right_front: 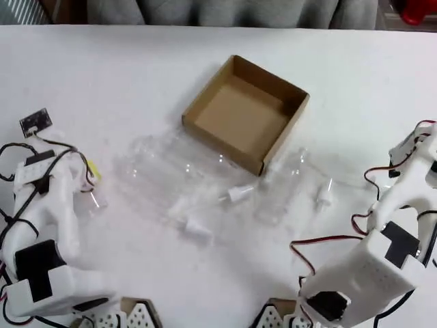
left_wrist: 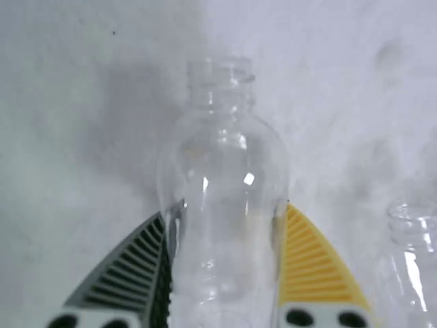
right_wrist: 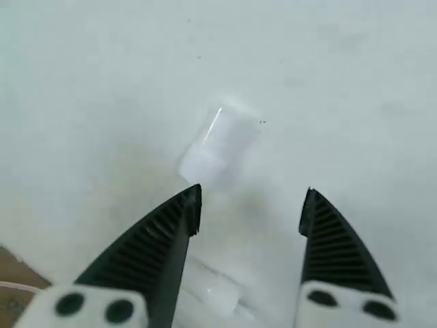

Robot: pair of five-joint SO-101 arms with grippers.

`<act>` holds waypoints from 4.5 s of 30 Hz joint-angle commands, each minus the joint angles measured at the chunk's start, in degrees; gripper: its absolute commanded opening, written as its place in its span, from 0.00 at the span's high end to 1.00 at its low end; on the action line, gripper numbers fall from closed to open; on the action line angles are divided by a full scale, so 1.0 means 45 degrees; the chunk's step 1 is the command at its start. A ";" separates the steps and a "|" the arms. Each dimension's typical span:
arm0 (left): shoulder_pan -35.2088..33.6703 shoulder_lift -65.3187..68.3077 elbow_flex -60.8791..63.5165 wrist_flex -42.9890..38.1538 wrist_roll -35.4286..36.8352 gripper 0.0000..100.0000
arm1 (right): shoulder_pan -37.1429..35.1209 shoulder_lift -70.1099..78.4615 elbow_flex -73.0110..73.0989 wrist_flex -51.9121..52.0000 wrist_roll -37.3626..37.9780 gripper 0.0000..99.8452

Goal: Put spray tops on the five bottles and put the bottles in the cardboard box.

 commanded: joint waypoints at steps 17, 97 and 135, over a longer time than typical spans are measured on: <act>0.0361 -0.0068 -0.0274 0.0137 -0.0195 0.97 | -0.1006 0.0088 0.2012 -0.4484 -0.0469 0.80; 0.8449 -1.8784 0.5001 -0.2403 -0.2540 0.97 | -0.7316 -0.9875 -0.8049 0.4933 1.0628 0.98; 0.1026 -0.6242 0.2520 0.1875 -0.2637 0.97 | -0.3096 -1.2376 1.1741 -0.1084 1.3343 0.98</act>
